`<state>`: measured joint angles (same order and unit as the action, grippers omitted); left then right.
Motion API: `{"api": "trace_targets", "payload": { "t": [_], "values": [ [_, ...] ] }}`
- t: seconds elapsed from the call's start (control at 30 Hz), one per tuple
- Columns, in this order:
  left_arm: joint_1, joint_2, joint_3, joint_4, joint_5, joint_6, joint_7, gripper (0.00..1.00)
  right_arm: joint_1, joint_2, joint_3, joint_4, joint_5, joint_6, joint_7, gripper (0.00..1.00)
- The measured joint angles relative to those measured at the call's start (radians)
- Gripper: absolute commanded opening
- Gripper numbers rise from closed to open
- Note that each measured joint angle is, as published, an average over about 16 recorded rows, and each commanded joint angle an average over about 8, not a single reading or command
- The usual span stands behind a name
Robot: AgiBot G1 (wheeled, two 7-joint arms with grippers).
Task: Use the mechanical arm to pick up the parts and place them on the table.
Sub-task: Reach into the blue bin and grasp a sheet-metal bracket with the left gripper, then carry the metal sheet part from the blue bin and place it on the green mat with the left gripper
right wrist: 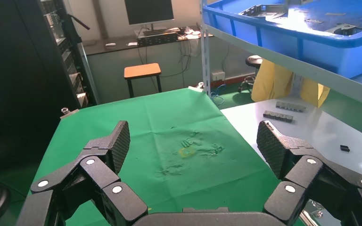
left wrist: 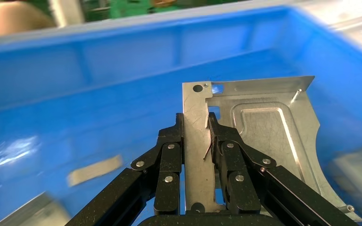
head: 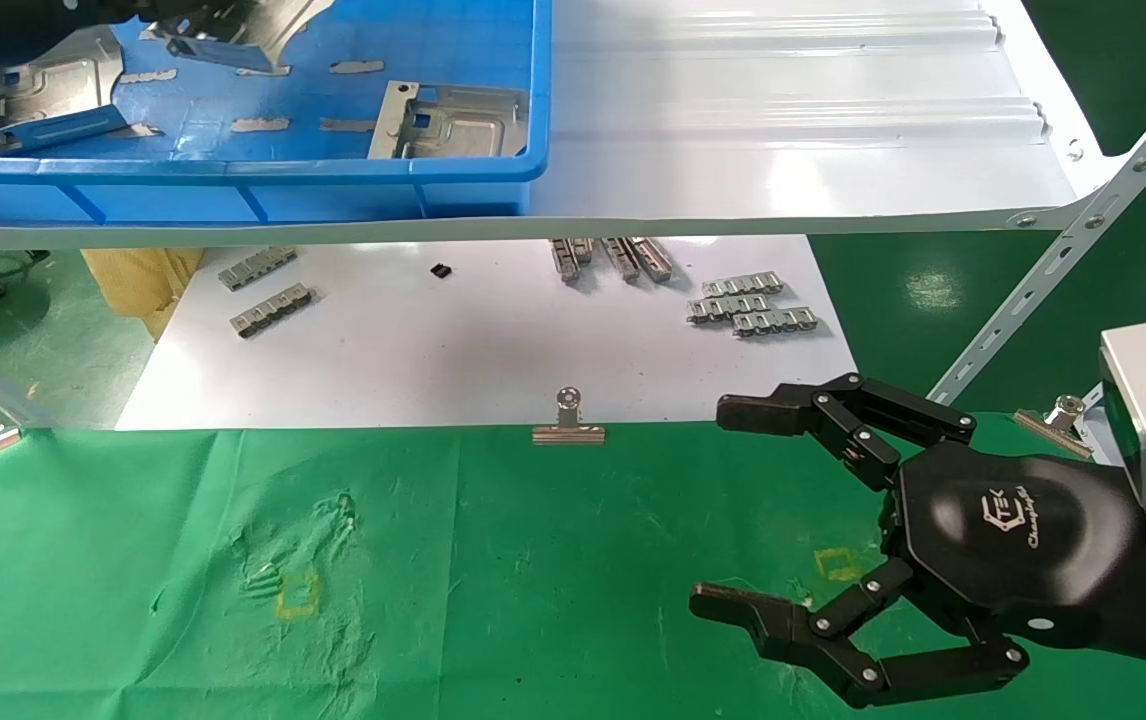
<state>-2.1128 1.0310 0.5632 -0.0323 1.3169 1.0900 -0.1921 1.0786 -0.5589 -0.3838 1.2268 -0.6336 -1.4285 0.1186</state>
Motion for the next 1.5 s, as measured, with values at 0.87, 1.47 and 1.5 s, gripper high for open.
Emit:
{"api": "trace_targets", "payload": {
  "t": [0.87,1.47,1.5],
  "values": [
    [0.058,-0.091,-0.045,-0.144,-0.141,0.507,0.113,0.0,0.0,0.0,0.0,0.0,0.0,0.0,0.0,1.0],
    [0.275,-0.279,0.099,-0.599,-0.402,0.511,0.075,0.0,0.0,0.0,0.0,0.0,0.0,0.0,0.0,1.0],
    [0.284,-0.292,0.114,-0.621,-0.412,0.51,0.083,0.0,0.0,0.0,0.0,0.0,0.0,0.0,0.0,1.0]
  ]
}}
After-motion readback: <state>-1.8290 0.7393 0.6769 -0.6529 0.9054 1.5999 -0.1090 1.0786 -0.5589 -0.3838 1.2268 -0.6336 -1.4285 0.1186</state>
